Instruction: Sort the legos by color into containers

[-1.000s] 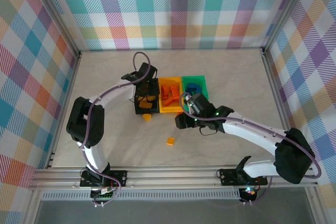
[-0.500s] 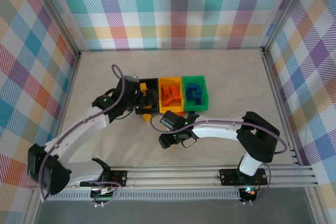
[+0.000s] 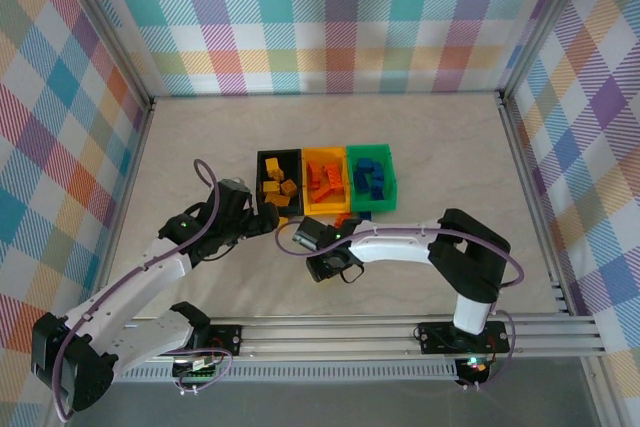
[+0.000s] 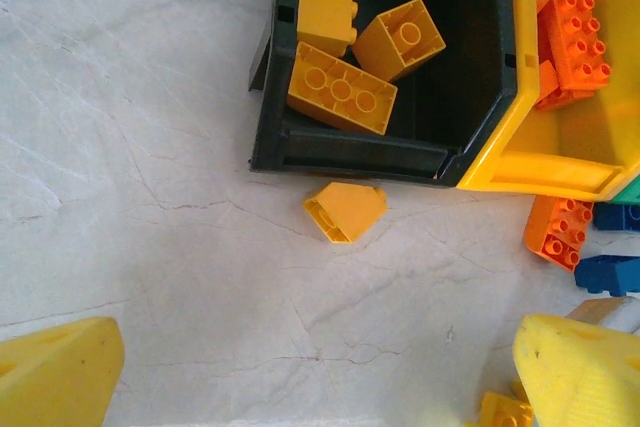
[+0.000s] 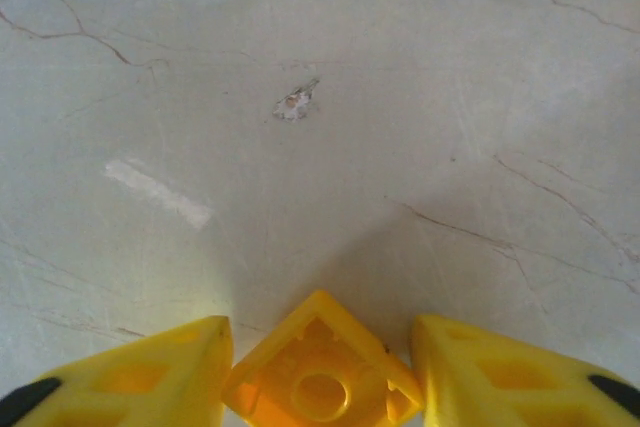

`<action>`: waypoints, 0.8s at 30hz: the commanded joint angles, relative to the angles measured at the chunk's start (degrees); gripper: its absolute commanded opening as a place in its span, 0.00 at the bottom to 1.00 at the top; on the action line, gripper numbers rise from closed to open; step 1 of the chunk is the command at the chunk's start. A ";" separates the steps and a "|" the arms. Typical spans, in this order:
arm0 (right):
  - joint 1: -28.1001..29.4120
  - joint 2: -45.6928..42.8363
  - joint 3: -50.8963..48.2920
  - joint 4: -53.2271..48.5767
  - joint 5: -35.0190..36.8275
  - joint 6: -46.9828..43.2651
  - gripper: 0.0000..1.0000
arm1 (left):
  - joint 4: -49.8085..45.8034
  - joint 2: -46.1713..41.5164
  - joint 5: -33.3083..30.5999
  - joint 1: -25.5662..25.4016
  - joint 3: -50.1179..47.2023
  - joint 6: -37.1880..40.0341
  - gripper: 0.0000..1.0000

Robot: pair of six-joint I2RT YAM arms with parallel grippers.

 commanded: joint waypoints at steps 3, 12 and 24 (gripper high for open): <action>0.38 -3.93 -3.34 -0.72 1.55 1.44 0.39 | -1.54 -1.13 -1.95 1.42 -0.17 -0.34 1.00; -1.31 -9.80 -5.48 1.72 4.23 1.15 0.36 | 0.05 -1.51 1.49 1.97 0.64 0.31 1.00; -16.62 -4.28 14.74 3.45 -1.74 -8.43 0.37 | 0.45 -1.53 1.43 2.23 -2.93 -0.55 1.00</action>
